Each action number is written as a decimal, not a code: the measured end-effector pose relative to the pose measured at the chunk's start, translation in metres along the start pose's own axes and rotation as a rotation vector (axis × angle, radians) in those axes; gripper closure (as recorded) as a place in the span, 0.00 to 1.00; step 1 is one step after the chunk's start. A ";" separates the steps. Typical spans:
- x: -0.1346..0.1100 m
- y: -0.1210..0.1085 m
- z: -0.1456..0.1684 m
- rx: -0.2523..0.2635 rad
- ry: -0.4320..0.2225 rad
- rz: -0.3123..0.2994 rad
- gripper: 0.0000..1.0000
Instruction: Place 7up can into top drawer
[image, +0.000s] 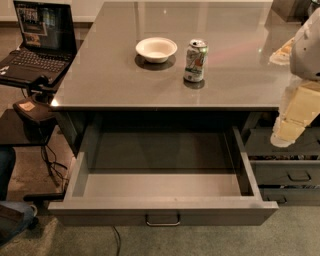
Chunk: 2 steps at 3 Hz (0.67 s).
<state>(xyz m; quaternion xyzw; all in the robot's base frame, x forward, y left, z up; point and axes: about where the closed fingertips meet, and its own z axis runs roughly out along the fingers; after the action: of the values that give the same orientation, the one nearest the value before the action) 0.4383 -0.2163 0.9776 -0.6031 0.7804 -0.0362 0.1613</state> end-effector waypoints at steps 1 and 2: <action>0.000 0.000 0.000 0.000 0.000 0.000 0.00; -0.004 -0.009 -0.001 0.025 -0.038 0.006 0.00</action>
Offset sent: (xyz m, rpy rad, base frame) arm 0.0211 0.0009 0.0028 0.0746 -0.0559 -0.0020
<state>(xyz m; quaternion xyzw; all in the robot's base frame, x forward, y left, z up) 0.4472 -0.2154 0.9811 -0.5992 0.7785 -0.0339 0.1836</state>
